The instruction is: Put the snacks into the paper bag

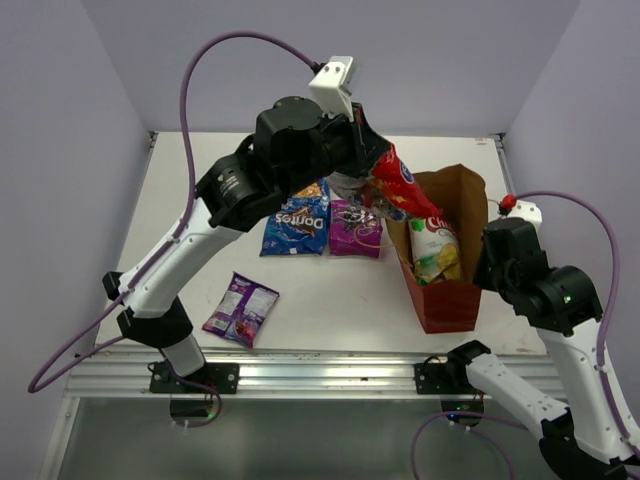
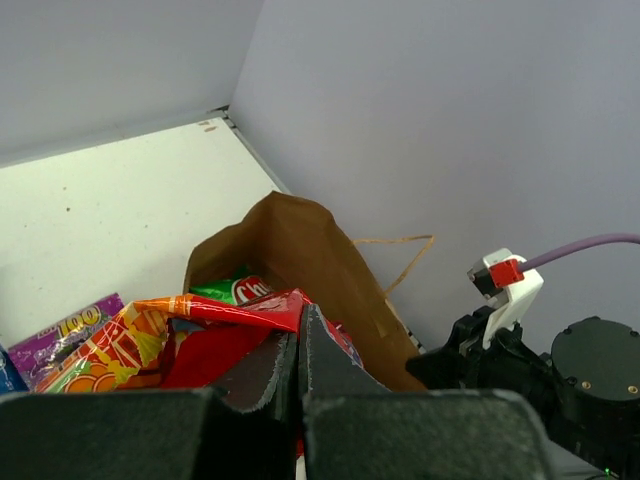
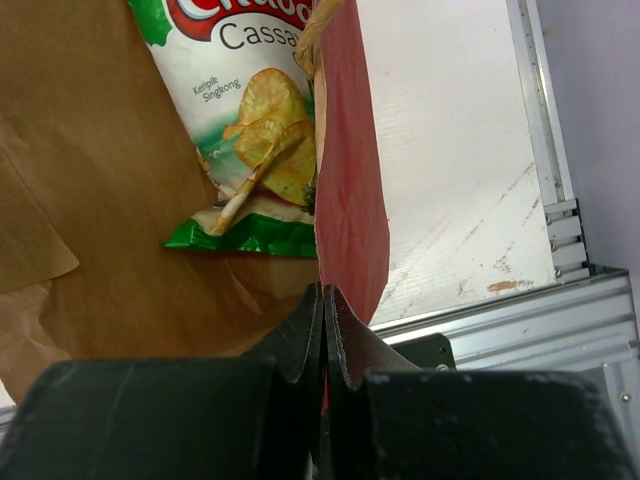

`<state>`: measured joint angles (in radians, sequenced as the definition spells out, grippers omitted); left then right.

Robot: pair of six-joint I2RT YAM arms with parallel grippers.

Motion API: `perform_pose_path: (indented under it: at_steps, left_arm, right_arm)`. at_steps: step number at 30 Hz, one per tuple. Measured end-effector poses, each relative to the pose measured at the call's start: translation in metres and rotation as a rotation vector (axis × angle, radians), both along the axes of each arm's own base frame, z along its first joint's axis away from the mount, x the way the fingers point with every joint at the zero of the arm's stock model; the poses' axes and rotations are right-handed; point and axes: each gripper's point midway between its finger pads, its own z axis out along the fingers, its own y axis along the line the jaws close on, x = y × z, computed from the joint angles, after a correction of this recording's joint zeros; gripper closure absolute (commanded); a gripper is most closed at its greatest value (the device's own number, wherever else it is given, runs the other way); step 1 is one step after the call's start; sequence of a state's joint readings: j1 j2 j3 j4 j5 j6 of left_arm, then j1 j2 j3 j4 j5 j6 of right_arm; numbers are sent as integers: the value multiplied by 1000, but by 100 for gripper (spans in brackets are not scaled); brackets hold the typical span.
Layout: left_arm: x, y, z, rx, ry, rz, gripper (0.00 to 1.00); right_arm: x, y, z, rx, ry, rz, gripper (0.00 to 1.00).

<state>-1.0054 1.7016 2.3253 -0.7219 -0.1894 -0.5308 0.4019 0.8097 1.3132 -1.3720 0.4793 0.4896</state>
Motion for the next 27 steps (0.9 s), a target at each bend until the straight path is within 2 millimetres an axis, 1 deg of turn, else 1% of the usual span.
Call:
perform_pose_path:
  at_steps: [2,5,10,18,22,27]
  left_arm:
    - [-2,-3,-5,13,6,-22,100]
    - [-7,-11,-6,13,2,-67,100]
    - [-14,-31,-8,3,-7,-139,100]
    - [-19,-69,-33,20,20,-257,100]
    - [-27,-89,-44,22,30,-323,100]
    - [-32,-104,-61,41,47,-376,100]
  right_arm:
    - [0,0,0,0,2,0,100]
    - [0,0,0,0,3,0,100]
    - [0,0,0,0,2,0,100]
    - [0,0,0,4,0,-5,100]
    - [0,0,0,6,0,-6,100]
    - [0,0,-1,7,2,-13,100]
